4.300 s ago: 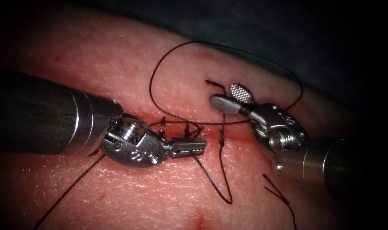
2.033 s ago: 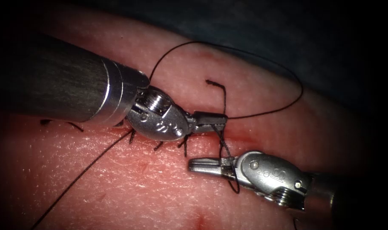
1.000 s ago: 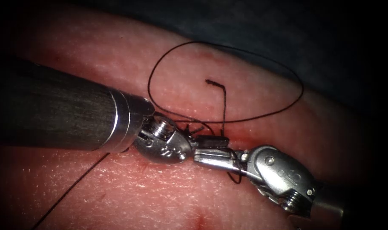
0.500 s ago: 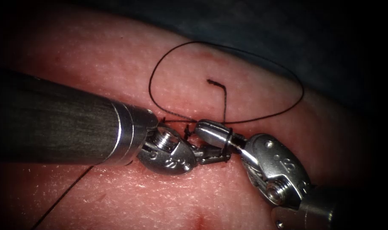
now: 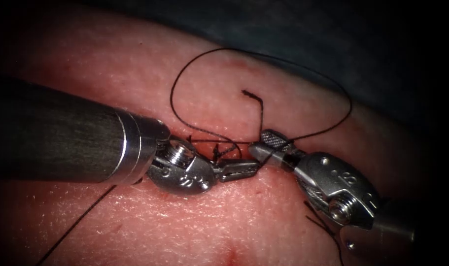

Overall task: Wound Closure
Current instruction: Loop the suture counter-clockwise around the right tool, then grab the suture tail with the right hand

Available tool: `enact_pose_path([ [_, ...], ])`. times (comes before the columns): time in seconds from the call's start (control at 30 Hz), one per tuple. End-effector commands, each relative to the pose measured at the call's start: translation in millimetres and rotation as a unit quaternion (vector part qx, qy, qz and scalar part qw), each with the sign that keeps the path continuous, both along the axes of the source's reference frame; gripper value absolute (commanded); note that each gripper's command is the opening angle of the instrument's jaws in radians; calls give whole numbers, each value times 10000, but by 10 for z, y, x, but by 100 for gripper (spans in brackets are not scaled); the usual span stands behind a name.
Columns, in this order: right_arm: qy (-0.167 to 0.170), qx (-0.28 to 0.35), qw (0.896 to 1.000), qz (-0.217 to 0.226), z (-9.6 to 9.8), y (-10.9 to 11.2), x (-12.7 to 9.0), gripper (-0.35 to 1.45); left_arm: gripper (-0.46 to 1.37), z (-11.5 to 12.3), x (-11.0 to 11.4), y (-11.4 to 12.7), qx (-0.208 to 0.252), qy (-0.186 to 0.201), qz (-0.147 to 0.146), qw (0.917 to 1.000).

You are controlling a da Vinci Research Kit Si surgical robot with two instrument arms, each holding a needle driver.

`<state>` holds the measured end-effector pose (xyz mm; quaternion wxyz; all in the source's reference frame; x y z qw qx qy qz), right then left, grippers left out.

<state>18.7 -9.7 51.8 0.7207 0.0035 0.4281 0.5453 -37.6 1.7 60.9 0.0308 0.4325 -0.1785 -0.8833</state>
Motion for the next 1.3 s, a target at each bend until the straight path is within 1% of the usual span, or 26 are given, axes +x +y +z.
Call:
enact_pose_path([
  [0.03,-6,-6,10000,21,4,0,1,63,-35,0,-1,1,24,8,14,10000],
  [0.1,-16,-15,10000,31,7,1,2,73,-35,0,-2,4,30,12,3,10000],
  [0.13,-23,-23,10000,37,9,1,2,81,-35,1,-3,5,33,13,-1,10000],
  [0.2,-13,-46,10000,41,13,2,3,88,-35,3,-3,8,39,15,-8,10000],
  [0.4,-131,-53,9998,151,20,8,0,92,-35,6,-1,17,60,20,-29,10000],
  [0.5,-222,-54,9994,263,24,12,-1,101,-35,8,-2,22,94,15,-62,9999],
  [0.57,-276,-52,9991,311,28,14,-2,104,-35,11,-2,25,99,17,-68,9999],
  [0.77,-525,46,9981,320,47,10,-5,115,-35,18,-2,38,120,19,-83,9999],
  [0.9,-550,20,9980,324,56,10,-5,118,-35,26,-3,47,124,33,-109,9999],
  [1.07,-565,25,9978,348,57,14,-3,112,-35,34,-6,53,161,63,-66,9998],
  [1.3,-531,45,9980,353,61,22,9,108,-35,35,-7,54,179,81,-47,9998],
])
